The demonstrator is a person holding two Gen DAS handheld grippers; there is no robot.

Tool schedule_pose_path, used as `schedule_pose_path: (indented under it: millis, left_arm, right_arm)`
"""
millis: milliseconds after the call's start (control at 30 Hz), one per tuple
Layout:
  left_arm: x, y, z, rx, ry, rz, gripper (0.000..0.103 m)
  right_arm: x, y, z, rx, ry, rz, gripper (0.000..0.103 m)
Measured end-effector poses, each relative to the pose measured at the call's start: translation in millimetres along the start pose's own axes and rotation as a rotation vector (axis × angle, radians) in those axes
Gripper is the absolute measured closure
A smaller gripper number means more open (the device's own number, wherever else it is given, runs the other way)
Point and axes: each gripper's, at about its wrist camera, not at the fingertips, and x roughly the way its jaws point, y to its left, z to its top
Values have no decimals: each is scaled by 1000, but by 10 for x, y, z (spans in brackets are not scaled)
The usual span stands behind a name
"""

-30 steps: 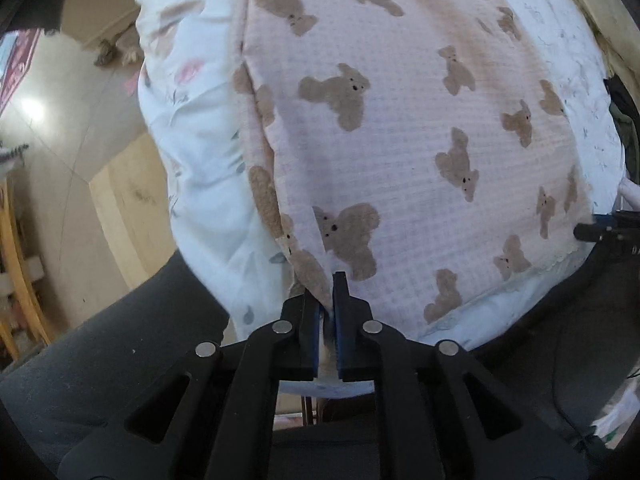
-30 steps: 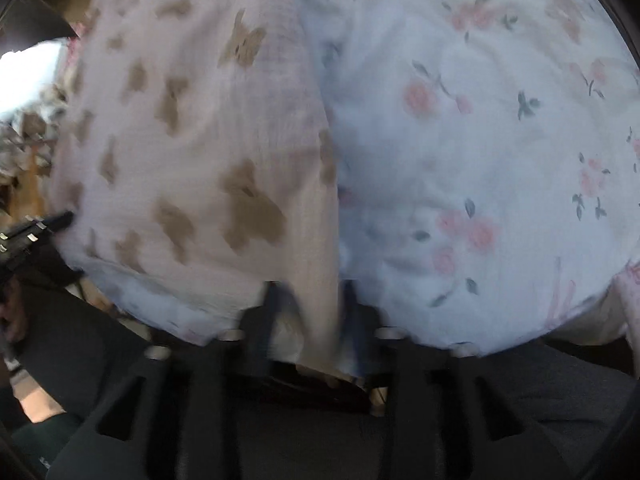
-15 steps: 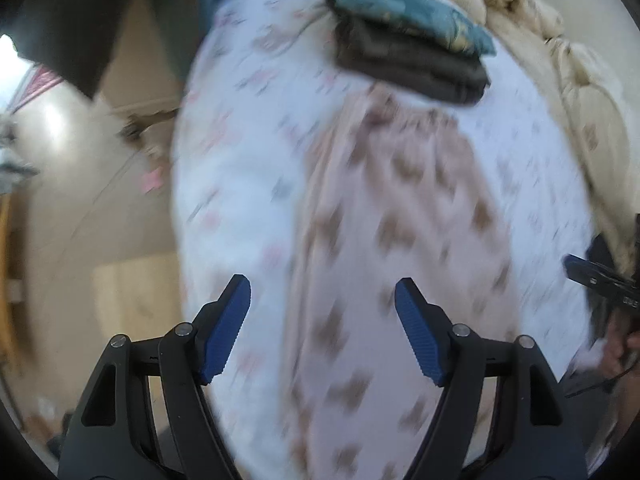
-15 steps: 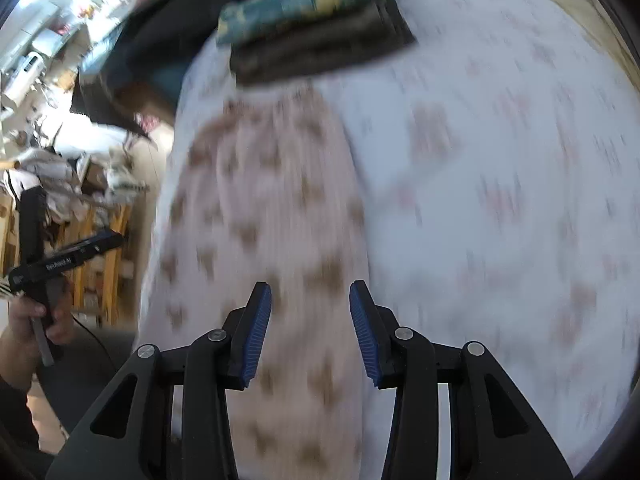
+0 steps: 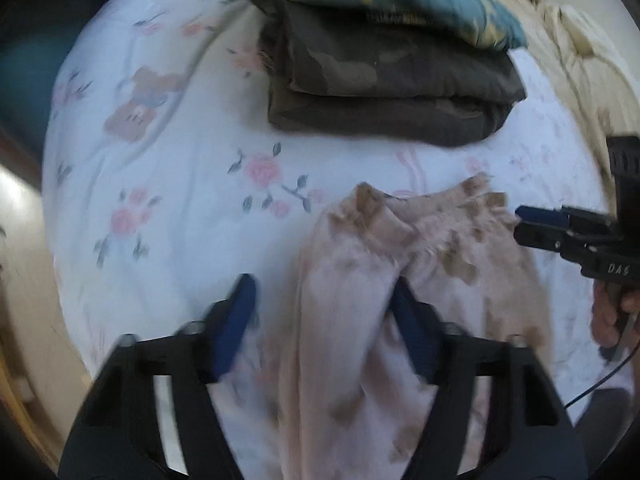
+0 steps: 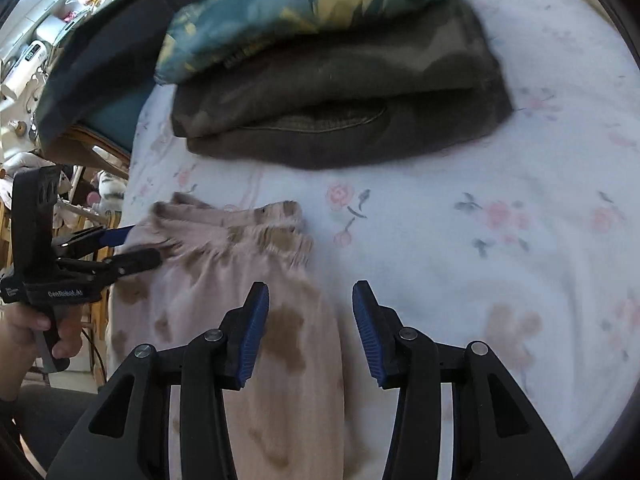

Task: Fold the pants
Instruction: 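Grasp the waistband with both grippers and lift it toward the lace hem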

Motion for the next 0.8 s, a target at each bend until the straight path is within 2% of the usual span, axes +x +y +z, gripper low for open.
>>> schedule_pose_path:
  millis: [33, 100, 133, 167, 200, 233, 367, 500, 600, 733, 800]
  left_arm:
    - [78, -18, 29, 26, 17, -9, 58]
    - [158, -49, 49, 72, 40, -15, 65]
    - [162, -74, 53, 105, 30, -21, 77]
    - [170, -89, 58, 127, 34, -42, 86]
    - [182, -91, 68, 136, 48, -67, 97]
    - [185, -84, 81, 137, 56, -81, 100]
    - [69, -145, 109, 178, 31, -60, 101]
    - [-300, -221, 424, 182, -94, -58, 101]
    - [-549, -386, 700, 243, -173, -2, 101]
    - [-878, -538, 1039, 312, -338, 44, 100]
    - [-940, -553, 1118, 321, -359, 52, 100]
  right_arm:
    - [102, -17, 41, 0, 9, 11, 57]
    - [212, -8, 63, -12, 20, 49, 61]
    - [251, 20, 68, -33, 21, 65, 70]
    - [295, 66, 72, -65, 33, 69, 86]
    - [317, 115, 68, -93, 46, 54, 89]
    - [328, 157, 58, -119, 56, 50, 94]
    - [149, 201, 121, -166, 10, 27, 99]
    - [-159, 250, 324, -213, -51, -5, 99]
    - [-429, 299, 554, -239, -115, -40, 99]
    - [-788, 419, 922, -273, -222, -146, 99]
    - [-885, 480, 975, -295, -245, -161, 99]
